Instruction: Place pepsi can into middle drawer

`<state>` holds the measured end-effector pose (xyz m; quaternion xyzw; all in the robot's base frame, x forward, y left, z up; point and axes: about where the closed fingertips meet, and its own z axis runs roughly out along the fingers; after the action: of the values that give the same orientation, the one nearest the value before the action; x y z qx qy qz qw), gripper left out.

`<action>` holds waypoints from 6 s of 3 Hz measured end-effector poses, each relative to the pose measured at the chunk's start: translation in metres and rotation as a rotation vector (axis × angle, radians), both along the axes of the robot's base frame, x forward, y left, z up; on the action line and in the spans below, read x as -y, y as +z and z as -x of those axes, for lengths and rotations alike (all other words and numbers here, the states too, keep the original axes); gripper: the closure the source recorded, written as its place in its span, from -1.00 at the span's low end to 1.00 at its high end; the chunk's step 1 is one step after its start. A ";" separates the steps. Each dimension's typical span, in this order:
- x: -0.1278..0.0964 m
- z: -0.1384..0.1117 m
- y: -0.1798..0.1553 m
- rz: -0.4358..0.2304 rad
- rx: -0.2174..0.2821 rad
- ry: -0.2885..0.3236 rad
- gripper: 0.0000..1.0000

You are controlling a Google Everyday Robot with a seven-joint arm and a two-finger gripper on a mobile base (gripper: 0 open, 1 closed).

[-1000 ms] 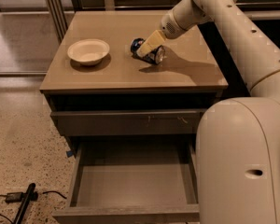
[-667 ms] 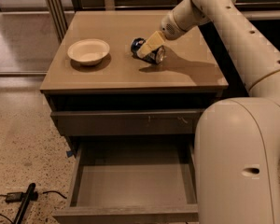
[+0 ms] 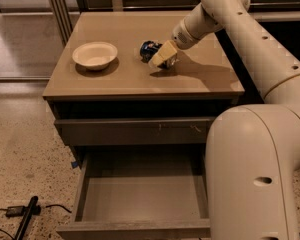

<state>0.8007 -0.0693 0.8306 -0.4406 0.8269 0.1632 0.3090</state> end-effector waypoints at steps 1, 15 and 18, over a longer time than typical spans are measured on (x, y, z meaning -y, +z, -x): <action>0.000 0.000 0.000 0.000 0.000 0.000 -1.00; 0.049 0.255 0.035 -0.113 0.034 0.064 1.00; 0.008 0.283 -0.035 -0.218 -0.037 0.045 1.00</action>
Offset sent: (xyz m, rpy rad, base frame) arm 0.0000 0.0000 0.0000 0.0000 0.0000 0.0000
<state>0.5181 -0.0775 0.7959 -0.4196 0.7998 0.2672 0.3360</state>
